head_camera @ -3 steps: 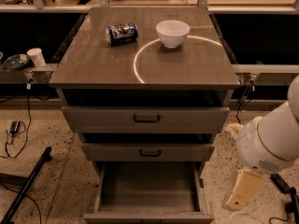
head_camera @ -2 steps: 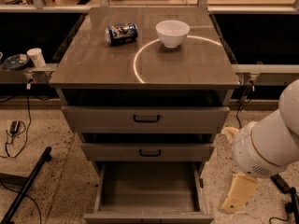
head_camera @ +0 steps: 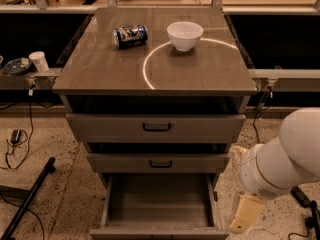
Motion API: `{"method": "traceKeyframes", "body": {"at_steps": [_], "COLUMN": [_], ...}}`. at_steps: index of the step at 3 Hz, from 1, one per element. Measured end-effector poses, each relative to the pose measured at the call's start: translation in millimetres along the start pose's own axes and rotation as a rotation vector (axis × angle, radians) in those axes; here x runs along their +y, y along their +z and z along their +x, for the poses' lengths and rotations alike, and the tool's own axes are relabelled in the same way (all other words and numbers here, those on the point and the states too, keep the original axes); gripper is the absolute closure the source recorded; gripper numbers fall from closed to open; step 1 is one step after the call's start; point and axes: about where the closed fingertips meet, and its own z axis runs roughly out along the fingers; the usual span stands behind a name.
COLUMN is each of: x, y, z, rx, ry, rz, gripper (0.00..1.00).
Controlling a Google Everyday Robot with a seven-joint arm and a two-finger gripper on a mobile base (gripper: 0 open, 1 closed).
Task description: Close bottom drawer
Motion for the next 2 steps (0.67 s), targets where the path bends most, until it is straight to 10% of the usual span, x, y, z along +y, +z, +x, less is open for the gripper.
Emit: {"method": "traceKeyframes", "body": {"at_steps": [2], "x": [-7.0], "y": [55.2], "z": [32.1], "rx": [0.005], "ry": [0.030], "rz": [-0.018], "gripper": [0.00]}}
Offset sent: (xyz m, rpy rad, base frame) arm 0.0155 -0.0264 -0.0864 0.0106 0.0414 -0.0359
